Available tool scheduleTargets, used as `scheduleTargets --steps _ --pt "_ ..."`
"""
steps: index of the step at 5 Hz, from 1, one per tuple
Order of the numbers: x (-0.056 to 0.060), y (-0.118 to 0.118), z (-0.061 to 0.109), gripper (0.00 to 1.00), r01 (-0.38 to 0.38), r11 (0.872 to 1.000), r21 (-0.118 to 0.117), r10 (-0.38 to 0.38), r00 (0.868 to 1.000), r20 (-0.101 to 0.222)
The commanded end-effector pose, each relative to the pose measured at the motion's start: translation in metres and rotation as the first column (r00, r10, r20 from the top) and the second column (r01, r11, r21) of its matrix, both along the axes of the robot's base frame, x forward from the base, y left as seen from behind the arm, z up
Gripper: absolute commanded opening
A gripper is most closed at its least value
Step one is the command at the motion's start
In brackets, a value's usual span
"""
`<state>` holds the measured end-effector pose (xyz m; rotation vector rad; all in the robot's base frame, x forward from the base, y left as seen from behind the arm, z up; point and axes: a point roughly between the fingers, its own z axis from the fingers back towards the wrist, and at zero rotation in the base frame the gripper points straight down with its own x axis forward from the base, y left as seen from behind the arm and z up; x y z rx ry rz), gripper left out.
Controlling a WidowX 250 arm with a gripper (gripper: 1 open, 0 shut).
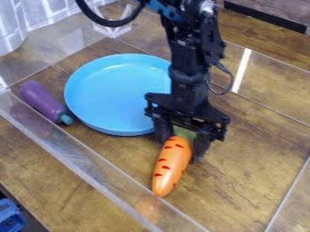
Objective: Move the carrot to the right side
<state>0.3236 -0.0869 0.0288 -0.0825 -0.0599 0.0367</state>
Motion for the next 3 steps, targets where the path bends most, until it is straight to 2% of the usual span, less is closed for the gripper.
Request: scheduleTargets --steps 1,3 --pt "0.015 -0.015 0.02 0.0 0.044 0.999 -0.018 -0.043 0.997 0.066" --pt "0.026 -0.03 0.024 0.0 0.071 0.997 -0.04 -0.068 0.993 0.092"
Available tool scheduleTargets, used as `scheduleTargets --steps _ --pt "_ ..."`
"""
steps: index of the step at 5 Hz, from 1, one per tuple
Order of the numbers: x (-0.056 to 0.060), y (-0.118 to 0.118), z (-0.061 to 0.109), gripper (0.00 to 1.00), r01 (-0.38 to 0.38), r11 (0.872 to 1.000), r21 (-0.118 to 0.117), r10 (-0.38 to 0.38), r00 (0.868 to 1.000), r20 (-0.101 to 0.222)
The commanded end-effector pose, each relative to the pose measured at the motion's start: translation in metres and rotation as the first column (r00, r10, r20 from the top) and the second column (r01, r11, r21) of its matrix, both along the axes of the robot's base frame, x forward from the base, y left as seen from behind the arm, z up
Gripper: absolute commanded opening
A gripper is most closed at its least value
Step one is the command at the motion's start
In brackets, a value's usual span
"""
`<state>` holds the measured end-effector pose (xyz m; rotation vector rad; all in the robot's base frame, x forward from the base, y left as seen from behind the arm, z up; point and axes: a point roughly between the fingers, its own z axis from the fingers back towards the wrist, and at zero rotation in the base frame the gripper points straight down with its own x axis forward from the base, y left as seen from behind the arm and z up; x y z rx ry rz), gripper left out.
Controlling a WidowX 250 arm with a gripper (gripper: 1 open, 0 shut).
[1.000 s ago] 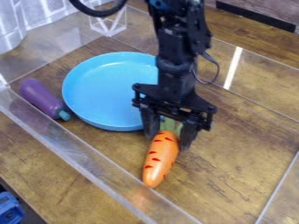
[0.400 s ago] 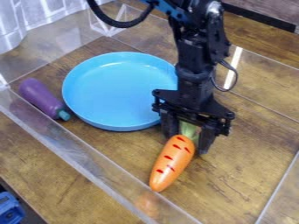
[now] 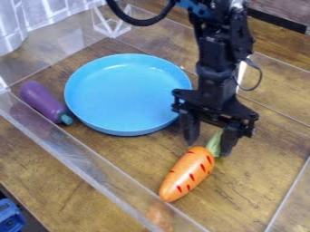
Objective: Move the carrot to the right side
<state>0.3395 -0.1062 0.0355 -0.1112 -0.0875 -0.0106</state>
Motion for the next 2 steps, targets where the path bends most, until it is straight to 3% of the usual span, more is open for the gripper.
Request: scheduleTargets --steps 1,2 --pt "0.0076 -0.0187 0.0161 1.0 0.054 0.998 -0.021 -0.052 0.996 0.074" --pt "0.0091 -0.0169 0.0197 1.0 0.051 0.998 -0.026 -0.048 0.996 0.081"
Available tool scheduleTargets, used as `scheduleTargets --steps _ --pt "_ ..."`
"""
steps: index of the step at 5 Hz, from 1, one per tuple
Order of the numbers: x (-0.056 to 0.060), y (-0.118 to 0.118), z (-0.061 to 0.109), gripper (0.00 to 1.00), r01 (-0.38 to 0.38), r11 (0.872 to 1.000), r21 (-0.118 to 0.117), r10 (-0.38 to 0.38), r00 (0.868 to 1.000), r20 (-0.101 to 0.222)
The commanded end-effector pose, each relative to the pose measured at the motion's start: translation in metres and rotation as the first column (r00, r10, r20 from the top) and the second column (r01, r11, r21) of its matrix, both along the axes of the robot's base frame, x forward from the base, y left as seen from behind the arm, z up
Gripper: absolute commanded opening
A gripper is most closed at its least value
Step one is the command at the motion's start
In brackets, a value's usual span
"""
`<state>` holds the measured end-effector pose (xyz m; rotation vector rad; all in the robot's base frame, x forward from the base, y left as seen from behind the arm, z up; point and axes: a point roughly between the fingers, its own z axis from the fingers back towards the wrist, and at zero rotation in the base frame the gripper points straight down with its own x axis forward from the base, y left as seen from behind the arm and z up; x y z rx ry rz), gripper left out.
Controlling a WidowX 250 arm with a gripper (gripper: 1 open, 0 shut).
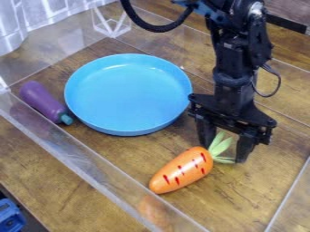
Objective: Move the carrot to the right side
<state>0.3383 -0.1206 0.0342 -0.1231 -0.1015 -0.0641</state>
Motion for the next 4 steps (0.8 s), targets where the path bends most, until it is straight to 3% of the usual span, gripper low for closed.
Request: scheduleTargets --steps 1,4 --pt "0.0118 -0.0005 0.0244 1.0 -0.006 1.0 -0.026 0.008 0.998 0.07" --pt "0.0162 0.0052 0.0326 1.0 -0.013 0.999 -0.04 0.016 0.996 0.086"
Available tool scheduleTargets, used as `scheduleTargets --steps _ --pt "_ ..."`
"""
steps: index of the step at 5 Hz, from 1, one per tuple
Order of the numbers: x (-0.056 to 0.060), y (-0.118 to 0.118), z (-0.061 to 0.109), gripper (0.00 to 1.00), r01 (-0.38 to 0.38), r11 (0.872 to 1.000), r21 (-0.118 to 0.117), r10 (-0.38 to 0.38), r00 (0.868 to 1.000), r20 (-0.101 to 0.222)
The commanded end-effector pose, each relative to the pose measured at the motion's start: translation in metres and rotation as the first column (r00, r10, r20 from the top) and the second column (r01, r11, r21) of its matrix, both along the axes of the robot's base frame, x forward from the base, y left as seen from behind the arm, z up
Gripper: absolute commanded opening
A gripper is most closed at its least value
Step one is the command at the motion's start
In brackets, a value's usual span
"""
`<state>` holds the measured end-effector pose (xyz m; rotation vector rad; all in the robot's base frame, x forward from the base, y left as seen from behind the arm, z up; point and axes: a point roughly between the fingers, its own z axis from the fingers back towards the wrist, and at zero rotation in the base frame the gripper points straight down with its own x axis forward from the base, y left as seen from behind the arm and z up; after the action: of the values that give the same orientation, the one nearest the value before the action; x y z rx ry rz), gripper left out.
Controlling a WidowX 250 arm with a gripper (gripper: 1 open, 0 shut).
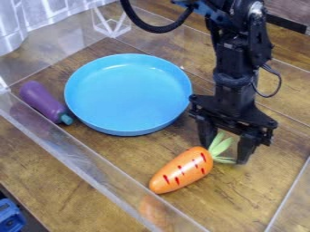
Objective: Move the carrot to the right side
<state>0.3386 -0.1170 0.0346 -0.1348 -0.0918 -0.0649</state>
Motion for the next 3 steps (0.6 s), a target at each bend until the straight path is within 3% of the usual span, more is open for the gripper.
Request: scheduleTargets --steps 1,3 --pt "0.0173 0.0033 0.0343 1.0 -0.018 0.999 -0.034 0.022 0.995 0.1" --pt "0.0197 0.0076 0.0413 1.0 -0.023 0.999 -0.044 0.028 0.993 0.113"
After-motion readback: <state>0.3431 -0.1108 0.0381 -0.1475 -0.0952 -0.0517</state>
